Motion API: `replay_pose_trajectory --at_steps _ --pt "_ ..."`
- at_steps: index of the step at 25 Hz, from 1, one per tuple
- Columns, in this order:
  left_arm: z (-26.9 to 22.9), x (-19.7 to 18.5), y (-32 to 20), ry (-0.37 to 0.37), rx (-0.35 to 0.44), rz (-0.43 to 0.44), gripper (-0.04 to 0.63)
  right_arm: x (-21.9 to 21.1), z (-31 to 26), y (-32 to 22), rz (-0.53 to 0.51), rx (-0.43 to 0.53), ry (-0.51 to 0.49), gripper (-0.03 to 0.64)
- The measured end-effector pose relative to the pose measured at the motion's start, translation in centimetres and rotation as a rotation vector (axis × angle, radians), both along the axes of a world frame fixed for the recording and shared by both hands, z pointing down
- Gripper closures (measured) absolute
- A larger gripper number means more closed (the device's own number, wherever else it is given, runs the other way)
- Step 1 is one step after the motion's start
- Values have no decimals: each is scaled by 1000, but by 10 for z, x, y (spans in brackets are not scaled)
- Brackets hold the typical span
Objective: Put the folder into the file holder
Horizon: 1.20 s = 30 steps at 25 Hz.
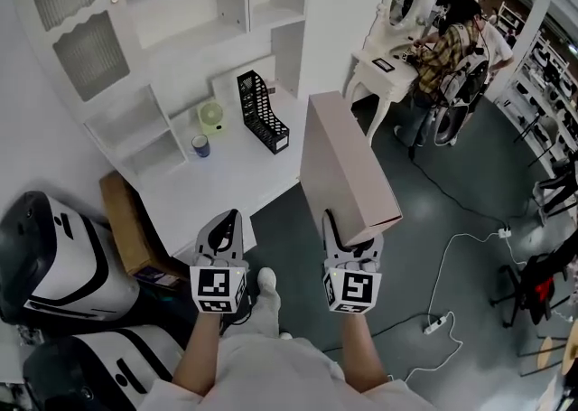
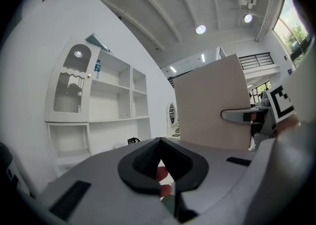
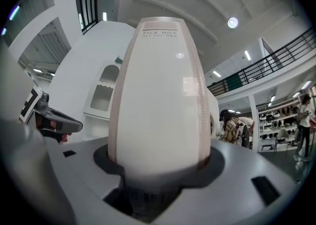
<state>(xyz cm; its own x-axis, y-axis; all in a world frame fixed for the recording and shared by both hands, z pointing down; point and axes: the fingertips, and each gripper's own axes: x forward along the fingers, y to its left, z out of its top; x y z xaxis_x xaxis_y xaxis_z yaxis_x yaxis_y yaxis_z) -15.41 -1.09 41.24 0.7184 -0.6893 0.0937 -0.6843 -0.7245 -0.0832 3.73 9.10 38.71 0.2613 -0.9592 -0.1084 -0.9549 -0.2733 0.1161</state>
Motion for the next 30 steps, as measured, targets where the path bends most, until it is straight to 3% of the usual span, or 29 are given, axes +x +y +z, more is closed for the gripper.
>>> replay_pose_trajectory --at_steps 18,25,30 --pt "-5 86 -227 74 -17 33 604 89 -5 -209 29 -18 -1 337" --pt "0 111 -275 76 -25 25 604 114 0 -260 13 -21 -4 337" --pt "10 119 -305 60 -26 -32 606 127 6 -302 -44 -13 -1 337"
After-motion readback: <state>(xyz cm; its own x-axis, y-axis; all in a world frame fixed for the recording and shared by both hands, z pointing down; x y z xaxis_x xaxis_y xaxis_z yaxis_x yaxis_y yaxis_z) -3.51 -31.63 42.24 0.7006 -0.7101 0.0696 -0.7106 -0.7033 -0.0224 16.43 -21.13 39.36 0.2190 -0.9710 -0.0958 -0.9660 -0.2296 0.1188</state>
